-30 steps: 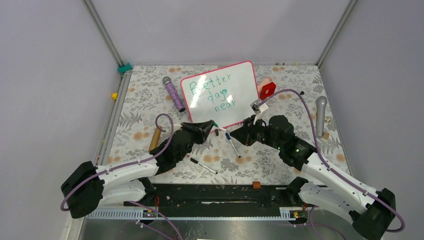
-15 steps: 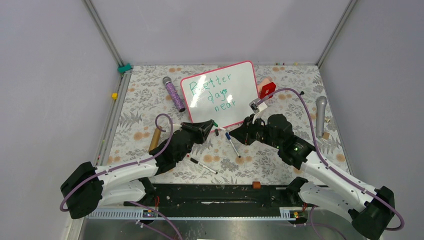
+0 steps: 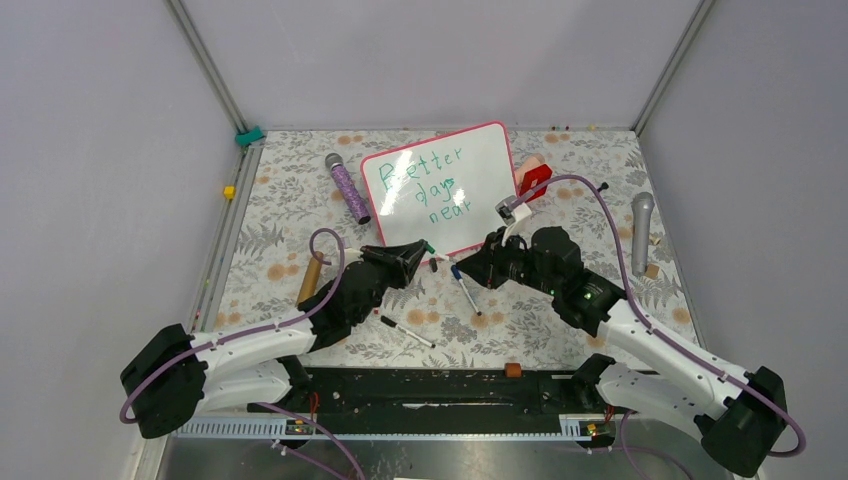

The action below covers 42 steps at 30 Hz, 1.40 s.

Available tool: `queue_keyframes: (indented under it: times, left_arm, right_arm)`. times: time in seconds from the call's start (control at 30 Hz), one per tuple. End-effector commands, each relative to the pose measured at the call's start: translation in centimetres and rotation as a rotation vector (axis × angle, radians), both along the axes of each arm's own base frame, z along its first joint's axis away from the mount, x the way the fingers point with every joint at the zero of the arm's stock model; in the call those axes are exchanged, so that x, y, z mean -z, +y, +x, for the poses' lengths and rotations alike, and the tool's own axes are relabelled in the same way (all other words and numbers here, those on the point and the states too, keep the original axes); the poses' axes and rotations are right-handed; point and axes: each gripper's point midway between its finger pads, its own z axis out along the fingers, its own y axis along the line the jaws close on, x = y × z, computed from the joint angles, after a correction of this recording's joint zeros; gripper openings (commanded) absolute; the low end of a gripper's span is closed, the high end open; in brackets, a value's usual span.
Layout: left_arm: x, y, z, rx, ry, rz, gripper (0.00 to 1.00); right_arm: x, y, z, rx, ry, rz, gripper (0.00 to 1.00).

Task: Write a sentence on the whiteboard
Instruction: Insert the whiteboard marker without the cap into the pen cap.

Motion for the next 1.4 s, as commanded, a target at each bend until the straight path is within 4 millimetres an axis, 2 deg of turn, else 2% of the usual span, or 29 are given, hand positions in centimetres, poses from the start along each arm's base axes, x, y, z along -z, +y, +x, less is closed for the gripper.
queue_keyframes:
  times: [0.0, 0.2, 0.37, 0.5, 0.6, 0.8, 0.97, 1.03, 1.2, 1.3, 1.37]
  left_arm:
    - [-1.7, -0.4, -0.3, 0.015, -0.031, -0.081, 0.00]
    - [-1.9, -0.8, -0.3, 0.027, -0.032, -0.089, 0.00]
    - [-2.0, -1.2, -0.1, 0.022, -0.035, -0.129, 0.00]
    - [-2.0, -1.2, 0.1, 0.014, -0.039, -0.132, 0.00]
    - [-2.5, -1.5, 0.2, 0.017, -0.052, -0.118, 0.00]
    - [-3.9, -3.5, -0.5, 0.063, -0.086, -0.108, 0.00]
    - [-5.0, -5.8, -2.2, 0.093, -0.093, -0.134, 0.00]
    - [-5.1, -6.6, -3.2, 0.105, -0.091, -0.146, 0.00]
    - [-4.8, -6.5, -3.9, 0.102, -0.088, -0.130, 0.00]
    - [-3.4, -6.6, -4.5, 0.115, -0.050, -0.107, 0.00]
    - [-2.7, -7.6, -5.3, 0.155, -0.022, -0.121, 0.00]
  right_arm:
    - [-3.0, 0.8, 0.8, 0.004, -0.075, 0.058, 0.00]
    - [-2.9, 0.7, 1.6, 0.052, -0.087, 0.052, 0.00]
    - [-3.0, 1.0, 2.9, 0.125, -0.170, 0.031, 0.00]
    - [-3.4, 0.3, 3.9, 0.226, -0.262, -0.028, 0.00]
    - [-3.4, 0.7, 4.1, 0.251, -0.320, -0.076, 0.00]
    - [-3.2, 2.3, 4.1, 0.246, -0.391, -0.167, 0.00]
    - [-3.3, 2.8, 4.9, 0.269, -0.411, -0.174, 0.00]
    - [-3.2, 3.0, 4.8, 0.254, -0.403, -0.194, 0.00]
    - [-2.7, 2.3, 3.3, 0.183, -0.324, -0.282, 0.00]
    - [-1.8, 0.7, 1.8, 0.151, -0.244, -0.363, 0.00]
    - [-1.2, -0.9, 1.1, 0.163, -0.206, -0.413, 0.00]
